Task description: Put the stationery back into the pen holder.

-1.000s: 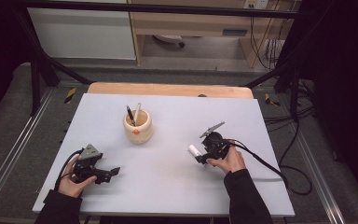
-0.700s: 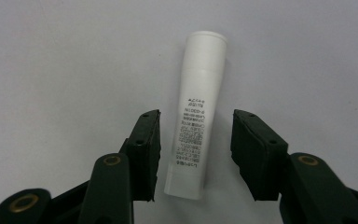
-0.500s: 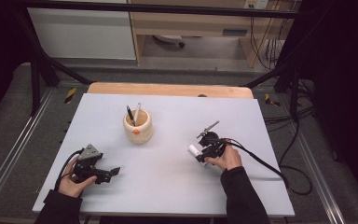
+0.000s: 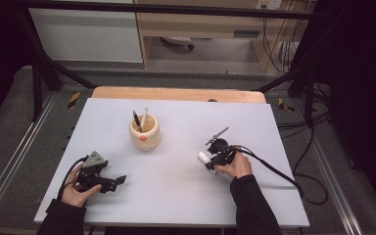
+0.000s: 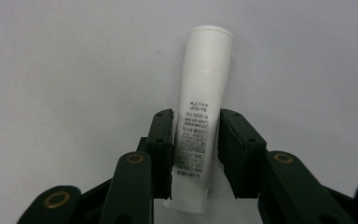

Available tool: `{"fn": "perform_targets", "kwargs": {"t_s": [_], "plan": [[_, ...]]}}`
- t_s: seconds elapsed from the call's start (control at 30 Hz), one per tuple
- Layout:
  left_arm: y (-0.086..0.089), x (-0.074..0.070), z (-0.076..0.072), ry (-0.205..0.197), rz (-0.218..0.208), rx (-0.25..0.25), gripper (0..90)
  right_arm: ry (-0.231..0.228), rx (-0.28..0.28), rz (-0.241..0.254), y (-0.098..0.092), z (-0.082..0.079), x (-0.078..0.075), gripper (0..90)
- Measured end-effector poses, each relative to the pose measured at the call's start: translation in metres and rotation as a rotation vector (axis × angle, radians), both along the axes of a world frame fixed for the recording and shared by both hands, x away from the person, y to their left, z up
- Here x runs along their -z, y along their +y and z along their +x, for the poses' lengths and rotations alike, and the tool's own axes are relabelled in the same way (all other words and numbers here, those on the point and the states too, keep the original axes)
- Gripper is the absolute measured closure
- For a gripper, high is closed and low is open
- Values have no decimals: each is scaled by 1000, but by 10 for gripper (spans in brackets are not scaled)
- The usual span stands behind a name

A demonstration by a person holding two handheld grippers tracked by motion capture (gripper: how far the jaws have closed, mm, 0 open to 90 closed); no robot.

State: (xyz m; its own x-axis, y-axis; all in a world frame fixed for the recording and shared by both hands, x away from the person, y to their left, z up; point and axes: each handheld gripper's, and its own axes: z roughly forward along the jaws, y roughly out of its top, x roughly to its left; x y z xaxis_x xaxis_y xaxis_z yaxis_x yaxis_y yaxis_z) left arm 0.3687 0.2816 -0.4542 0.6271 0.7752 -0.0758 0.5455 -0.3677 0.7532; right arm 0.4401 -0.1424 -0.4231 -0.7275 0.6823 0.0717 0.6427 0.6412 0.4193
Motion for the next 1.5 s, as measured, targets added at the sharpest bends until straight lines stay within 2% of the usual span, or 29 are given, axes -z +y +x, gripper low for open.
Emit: {"fn": "perform_targets", "kwargs": {"t_s": [0.33,0.9,1.1,1.5], "plan": [[0,0,0,0,1,0,33,13,13,-24,0,1,0,702],[0,0,0,-1,1,0,33,17,23,-26,0,1,-1,710],[0,0,0,-1,2,0,33,23,23,-9,-2,-1,-5,711],[1,-1,0,-2,0,-1,33,-25,40,78,-9,-8,-18,711]]}}
